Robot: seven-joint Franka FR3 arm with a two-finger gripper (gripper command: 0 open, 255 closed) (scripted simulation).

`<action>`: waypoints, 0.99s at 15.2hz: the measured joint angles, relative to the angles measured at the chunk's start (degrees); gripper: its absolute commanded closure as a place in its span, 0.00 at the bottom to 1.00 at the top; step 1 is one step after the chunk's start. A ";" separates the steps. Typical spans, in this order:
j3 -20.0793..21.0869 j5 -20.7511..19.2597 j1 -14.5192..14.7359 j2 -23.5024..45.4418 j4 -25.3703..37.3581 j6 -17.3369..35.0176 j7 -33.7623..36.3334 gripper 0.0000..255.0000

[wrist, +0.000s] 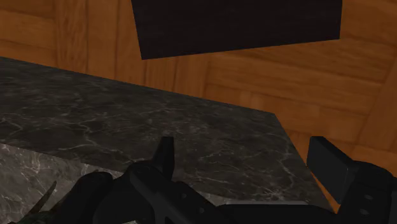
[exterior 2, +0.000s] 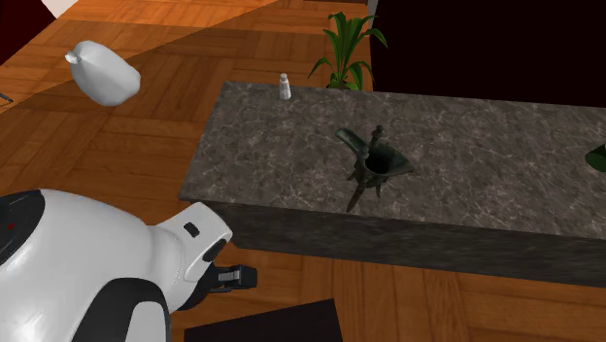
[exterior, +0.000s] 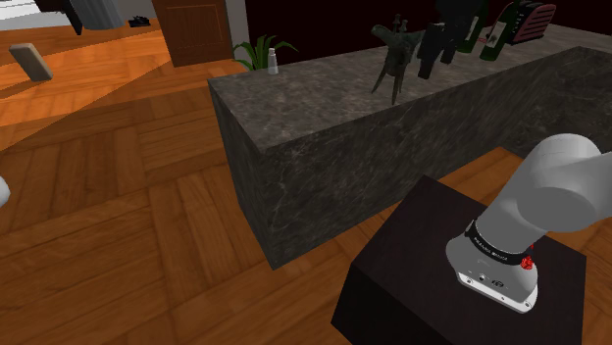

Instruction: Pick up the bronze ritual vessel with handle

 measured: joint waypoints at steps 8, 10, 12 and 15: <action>-5.02 -1.78 -3.62 7.05 1.93 7.69 -0.11 0.00; -6.73 -2.15 -4.72 9.48 2.34 10.56 -0.15 0.00; -8.34 -2.25 -5.68 12.45 3.50 13.25 -0.10 0.00; -10.95 -2.19 -7.10 16.40 5.40 16.57 -0.43 0.00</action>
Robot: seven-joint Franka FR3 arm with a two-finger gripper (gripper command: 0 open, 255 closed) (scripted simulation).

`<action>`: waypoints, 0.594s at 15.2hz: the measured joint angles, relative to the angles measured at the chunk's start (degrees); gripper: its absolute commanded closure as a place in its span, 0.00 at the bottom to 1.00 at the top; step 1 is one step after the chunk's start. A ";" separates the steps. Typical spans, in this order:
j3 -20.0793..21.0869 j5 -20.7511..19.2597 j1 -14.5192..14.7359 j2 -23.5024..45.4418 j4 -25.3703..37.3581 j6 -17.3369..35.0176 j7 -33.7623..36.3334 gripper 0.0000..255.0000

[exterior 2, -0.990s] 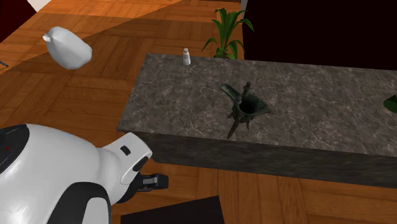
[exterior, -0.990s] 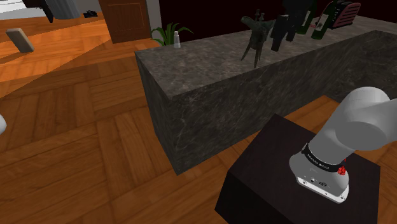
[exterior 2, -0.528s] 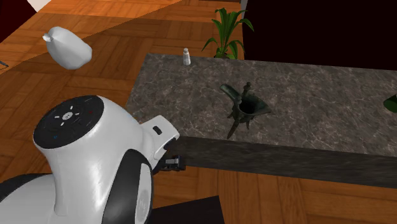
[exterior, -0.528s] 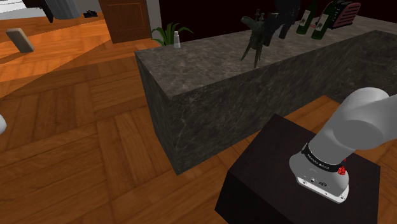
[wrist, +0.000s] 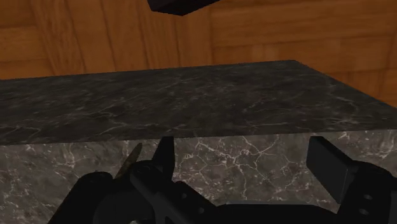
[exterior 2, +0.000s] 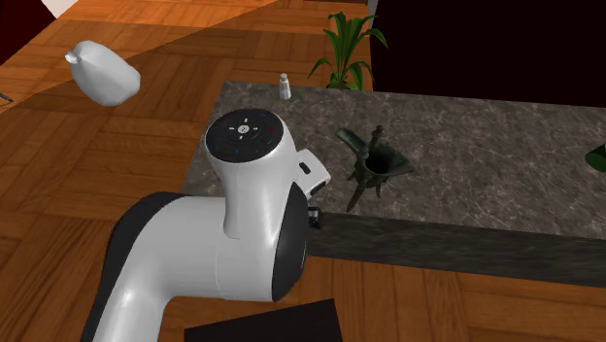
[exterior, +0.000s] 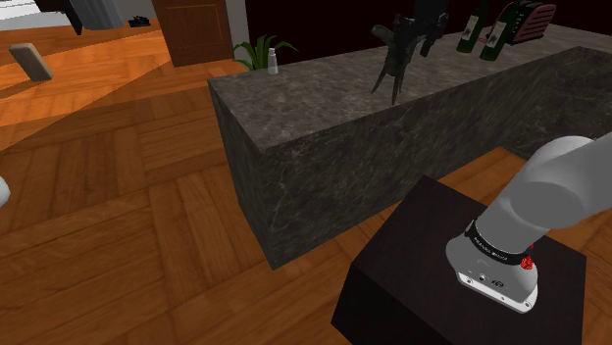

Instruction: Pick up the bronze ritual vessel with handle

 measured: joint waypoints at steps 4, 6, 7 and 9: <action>-3.51 0.77 -1.68 5.47 3.19 3.95 -0.66 0.00; -5.29 1.46 -2.49 8.08 5.05 5.45 -1.19 0.00; -6.18 1.99 -2.80 9.83 6.18 6.42 -1.44 0.00; -8.01 3.23 -3.48 13.33 8.43 8.29 -2.11 0.00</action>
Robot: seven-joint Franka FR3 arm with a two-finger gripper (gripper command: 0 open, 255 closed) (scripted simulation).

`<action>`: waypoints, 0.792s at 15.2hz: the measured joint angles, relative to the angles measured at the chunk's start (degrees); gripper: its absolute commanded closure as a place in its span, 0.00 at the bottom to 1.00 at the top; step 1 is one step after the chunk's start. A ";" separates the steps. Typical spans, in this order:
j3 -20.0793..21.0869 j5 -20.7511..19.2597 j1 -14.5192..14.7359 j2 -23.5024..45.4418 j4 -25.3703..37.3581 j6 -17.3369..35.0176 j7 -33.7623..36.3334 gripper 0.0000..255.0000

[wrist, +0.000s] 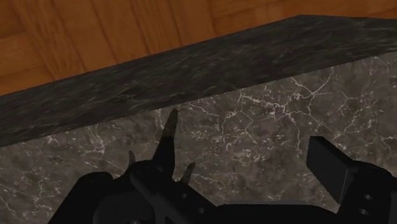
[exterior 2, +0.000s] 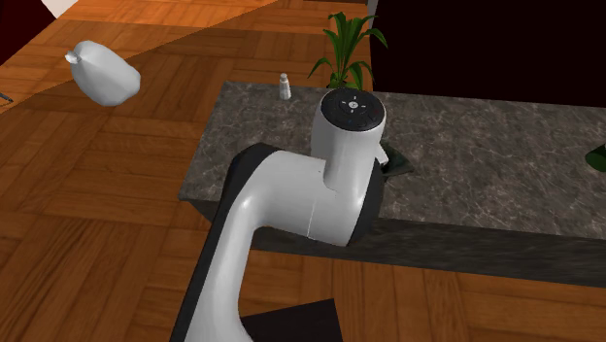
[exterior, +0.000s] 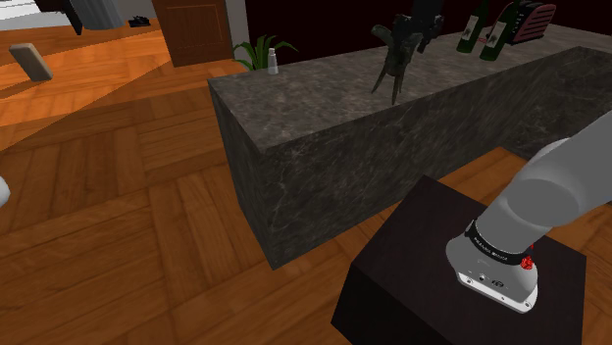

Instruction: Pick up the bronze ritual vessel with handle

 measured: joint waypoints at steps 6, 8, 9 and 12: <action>-4.73 5.29 -2.10 10.02 7.21 4.17 -2.03 0.00; -6.18 7.55 -3.05 13.29 10.18 4.67 -2.95 0.00; -6.56 8.16 -3.36 14.06 10.83 4.84 -3.19 0.00; -7.00 9.12 -3.73 15.44 10.41 6.63 -3.87 0.00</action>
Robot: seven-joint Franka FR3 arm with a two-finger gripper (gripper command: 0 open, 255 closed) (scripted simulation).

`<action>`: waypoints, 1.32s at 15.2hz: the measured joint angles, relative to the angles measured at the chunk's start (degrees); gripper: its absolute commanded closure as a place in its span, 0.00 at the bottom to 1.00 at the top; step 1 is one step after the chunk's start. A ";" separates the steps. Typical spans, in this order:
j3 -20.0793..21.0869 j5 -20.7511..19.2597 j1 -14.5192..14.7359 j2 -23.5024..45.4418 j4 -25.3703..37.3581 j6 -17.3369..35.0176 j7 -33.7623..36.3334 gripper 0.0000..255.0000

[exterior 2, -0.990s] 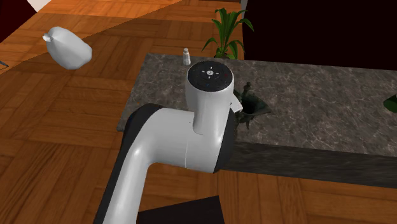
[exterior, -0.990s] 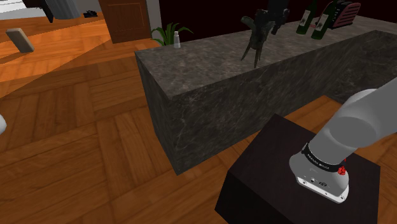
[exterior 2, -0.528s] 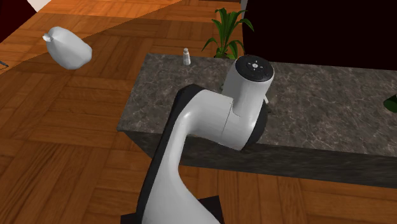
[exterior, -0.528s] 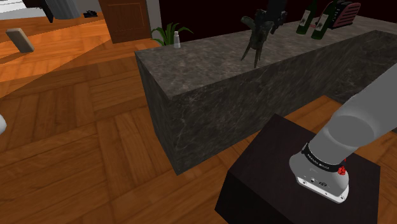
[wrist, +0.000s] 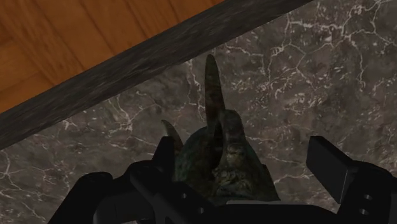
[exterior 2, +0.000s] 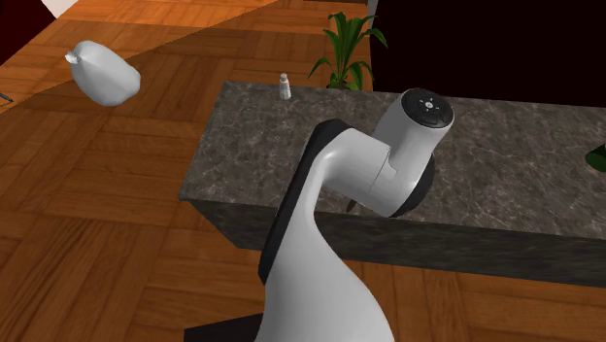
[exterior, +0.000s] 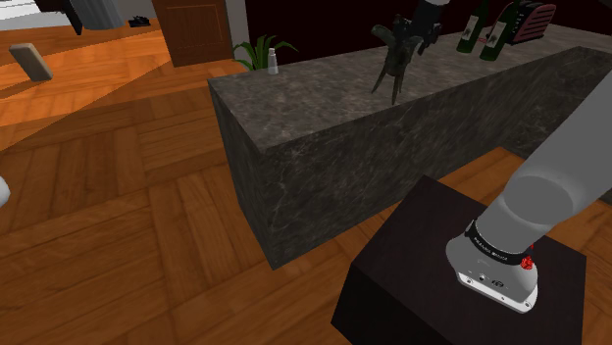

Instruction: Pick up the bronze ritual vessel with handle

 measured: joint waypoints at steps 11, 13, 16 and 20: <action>-0.12 0.65 -0.11 0.75 -3.41 4.14 -0.79 1.00; -0.12 0.66 -0.11 0.76 -3.40 4.15 -0.79 1.00; -0.12 0.67 -0.11 0.78 -3.39 4.17 -0.81 1.00; -0.14 0.28 -0.13 0.30 -1.52 1.73 -0.45 1.00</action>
